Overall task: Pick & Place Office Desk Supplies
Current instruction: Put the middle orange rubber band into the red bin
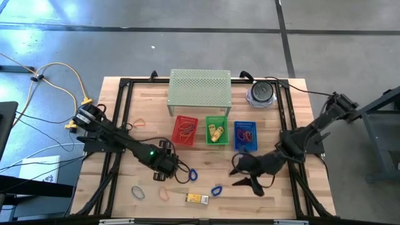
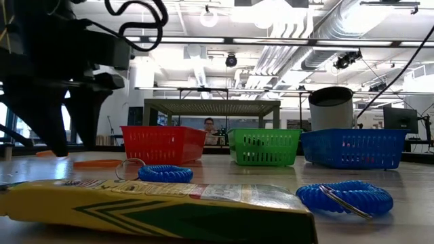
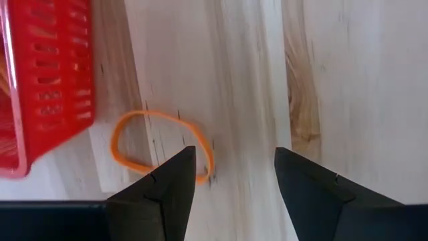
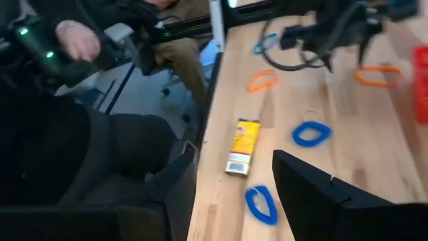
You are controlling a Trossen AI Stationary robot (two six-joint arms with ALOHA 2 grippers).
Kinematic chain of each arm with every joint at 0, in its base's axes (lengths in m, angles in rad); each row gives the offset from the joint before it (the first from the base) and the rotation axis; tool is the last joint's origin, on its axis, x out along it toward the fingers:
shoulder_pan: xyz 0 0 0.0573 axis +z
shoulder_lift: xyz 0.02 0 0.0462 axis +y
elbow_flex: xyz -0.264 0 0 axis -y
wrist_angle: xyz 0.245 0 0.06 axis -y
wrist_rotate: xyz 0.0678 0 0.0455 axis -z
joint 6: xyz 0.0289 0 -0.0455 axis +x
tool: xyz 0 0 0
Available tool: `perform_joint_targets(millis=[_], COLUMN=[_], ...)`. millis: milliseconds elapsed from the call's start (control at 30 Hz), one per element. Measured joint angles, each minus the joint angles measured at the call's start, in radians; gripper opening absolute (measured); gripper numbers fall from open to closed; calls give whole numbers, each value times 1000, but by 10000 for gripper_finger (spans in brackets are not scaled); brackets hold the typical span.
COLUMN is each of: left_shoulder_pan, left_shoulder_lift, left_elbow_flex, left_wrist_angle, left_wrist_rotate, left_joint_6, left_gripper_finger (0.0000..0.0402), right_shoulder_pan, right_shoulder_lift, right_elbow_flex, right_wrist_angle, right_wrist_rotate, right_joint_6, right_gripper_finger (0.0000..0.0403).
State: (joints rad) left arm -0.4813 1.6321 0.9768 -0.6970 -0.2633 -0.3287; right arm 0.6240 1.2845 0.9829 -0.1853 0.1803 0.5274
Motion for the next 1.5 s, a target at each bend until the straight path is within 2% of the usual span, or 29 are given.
perform_joint_targets(millis=[233,367,533,833,1033,1200,1500], left_shoulder_pan=[61,94,114,114,145,181,197], left_shoulder_lift=[0,0,0,-2,-5,-3,12], left_elbow_flex=[0,-1,-24,-89,-120,-121,-122], left_wrist_angle=[1,4,9,112,138,132,84], left_wrist_rotate=[8,79,97,122,184,216,200], left_joint_6=[37,52,44,36,-12,-74,-91], left_gripper_finger=[192,192,192,192,190,152,25], right_shoulder_pan=[44,50,58,58,57,57,57], right_shoulder_lift=[60,80,82,82,82,82,82], right_elbow_flex=[0,0,0,0,0,0,0], right_wrist_angle=[101,142,157,154,164,175,176], right_wrist_rotate=[1,-2,-3,0,0,0,-7], right_joint_6=[-68,-87,-87,-88,-88,-91,-111], right_gripper_finger=[184,184,184,184,184,184,184])
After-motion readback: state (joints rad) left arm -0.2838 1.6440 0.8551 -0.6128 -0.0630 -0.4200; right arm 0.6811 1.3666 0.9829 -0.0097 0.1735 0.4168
